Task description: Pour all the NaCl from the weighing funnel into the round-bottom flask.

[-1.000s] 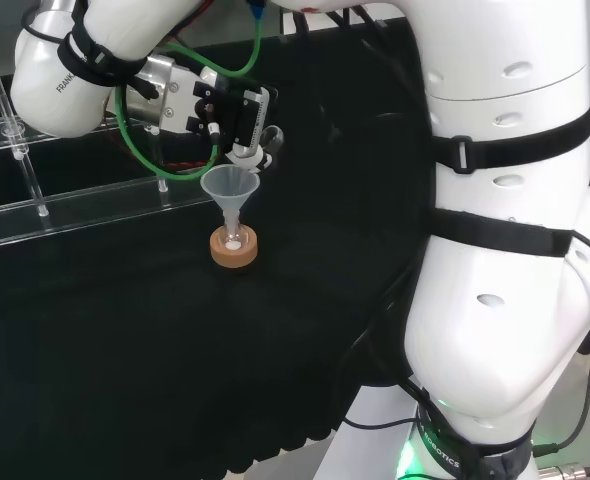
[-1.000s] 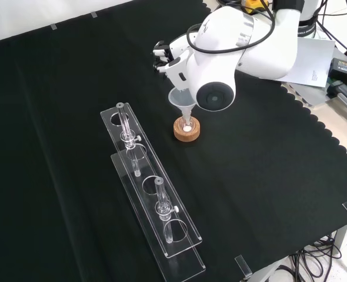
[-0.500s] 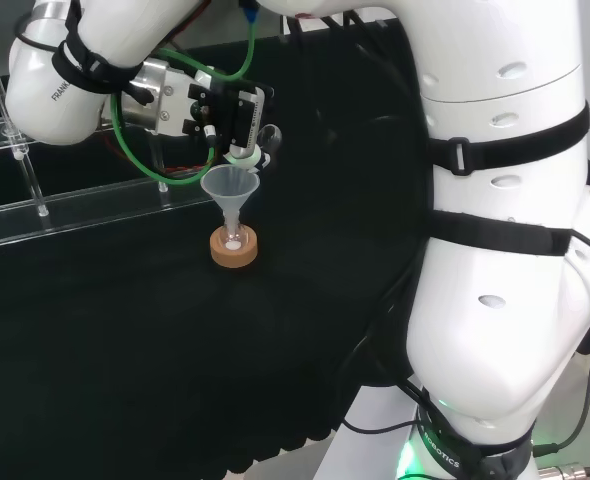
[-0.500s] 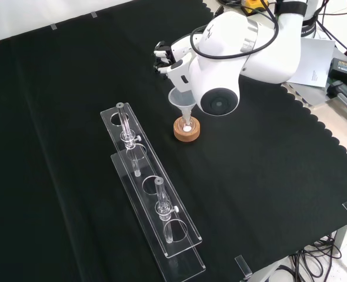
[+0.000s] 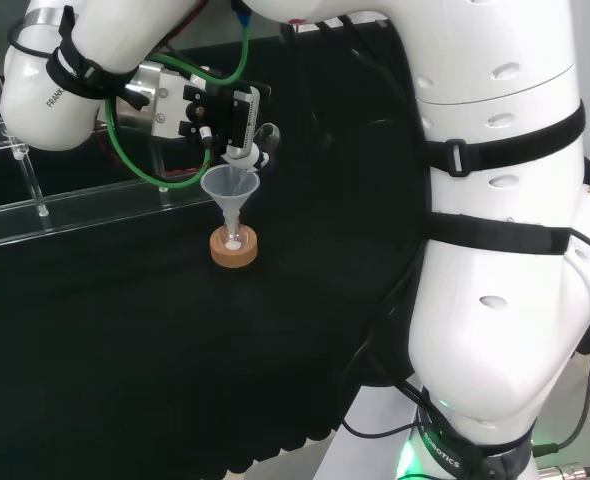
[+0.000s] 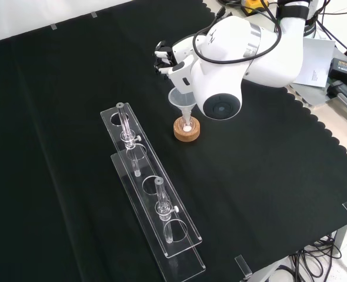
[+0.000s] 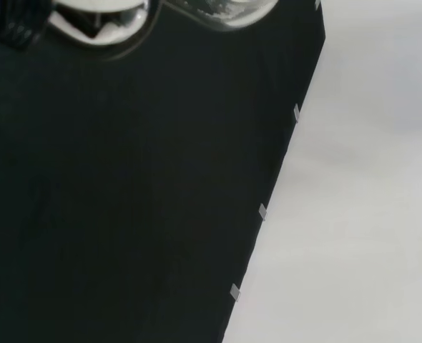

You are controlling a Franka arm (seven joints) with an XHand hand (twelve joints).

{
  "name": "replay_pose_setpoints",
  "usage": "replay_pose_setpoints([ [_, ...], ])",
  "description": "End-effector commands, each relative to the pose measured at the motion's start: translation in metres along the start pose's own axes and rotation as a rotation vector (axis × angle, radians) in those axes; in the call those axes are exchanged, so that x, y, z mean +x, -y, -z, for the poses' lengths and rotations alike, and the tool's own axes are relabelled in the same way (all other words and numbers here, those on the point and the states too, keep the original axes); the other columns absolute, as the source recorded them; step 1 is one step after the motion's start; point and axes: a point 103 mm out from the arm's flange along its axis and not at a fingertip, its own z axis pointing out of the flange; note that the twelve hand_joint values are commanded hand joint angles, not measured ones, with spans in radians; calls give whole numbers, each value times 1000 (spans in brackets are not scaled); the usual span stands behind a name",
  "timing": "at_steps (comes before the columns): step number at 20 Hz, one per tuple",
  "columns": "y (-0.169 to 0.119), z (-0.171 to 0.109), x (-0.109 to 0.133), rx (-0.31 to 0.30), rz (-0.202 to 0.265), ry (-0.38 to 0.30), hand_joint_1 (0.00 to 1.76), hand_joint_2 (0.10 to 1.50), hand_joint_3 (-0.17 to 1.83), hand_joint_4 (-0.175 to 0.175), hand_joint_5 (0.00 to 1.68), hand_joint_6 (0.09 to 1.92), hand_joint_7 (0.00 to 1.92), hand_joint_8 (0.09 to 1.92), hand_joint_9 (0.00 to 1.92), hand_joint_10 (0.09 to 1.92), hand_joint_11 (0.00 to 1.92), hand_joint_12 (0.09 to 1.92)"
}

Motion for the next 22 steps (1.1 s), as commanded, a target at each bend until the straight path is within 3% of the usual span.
replay_pose_setpoints([
  [1, 1, 0, -1, -4, -1, -13, 1085, 704, 683, 175, 1131, 934, 635, 637, 1028, 244, 877, 1003],
  [8, 3, -1, -4, -19, 5, -66, 1085, 704, 683, 175, 1131, 933, 635, 637, 1029, 243, 878, 1001],
  [22, 2, -19, -11, -65, 65, -339, 1085, 703, 683, 175, 1132, 933, 635, 638, 1032, 243, 885, 997],
])
